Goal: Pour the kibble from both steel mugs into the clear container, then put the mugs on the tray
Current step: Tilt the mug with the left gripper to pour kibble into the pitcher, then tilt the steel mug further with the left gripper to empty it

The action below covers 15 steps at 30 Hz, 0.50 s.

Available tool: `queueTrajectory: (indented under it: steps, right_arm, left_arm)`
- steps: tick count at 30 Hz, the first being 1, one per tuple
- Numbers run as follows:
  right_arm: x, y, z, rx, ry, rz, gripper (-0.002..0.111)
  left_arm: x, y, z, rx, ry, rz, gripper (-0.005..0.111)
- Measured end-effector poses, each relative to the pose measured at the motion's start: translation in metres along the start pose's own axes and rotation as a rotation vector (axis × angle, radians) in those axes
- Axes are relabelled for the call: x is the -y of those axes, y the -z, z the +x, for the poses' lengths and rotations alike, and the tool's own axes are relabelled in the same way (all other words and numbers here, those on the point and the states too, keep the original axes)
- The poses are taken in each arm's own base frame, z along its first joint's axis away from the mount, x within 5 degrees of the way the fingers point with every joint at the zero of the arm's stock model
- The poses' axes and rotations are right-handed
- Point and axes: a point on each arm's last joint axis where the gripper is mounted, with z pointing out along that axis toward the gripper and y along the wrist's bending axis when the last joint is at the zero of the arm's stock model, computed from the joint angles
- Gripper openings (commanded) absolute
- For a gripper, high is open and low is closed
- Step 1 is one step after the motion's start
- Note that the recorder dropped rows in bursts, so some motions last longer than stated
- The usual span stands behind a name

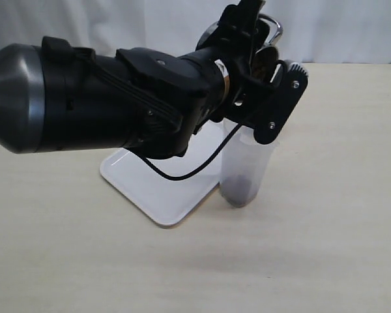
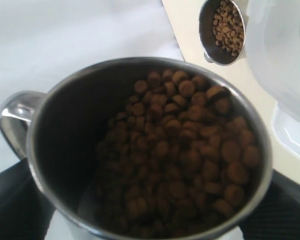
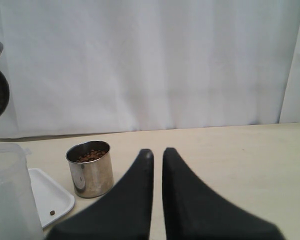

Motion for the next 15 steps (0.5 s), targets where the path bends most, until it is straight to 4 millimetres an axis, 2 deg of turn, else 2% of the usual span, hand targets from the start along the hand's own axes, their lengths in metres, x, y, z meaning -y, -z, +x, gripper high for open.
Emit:
queueTrajectory:
  steps: [15]
  right_arm:
    - [0.0,0.0,0.0,0.0,0.0,0.0,0.005]
  left_arm:
    - [-0.0009,0.0,0.0007,-0.008,-0.032,-0.01,0.0]
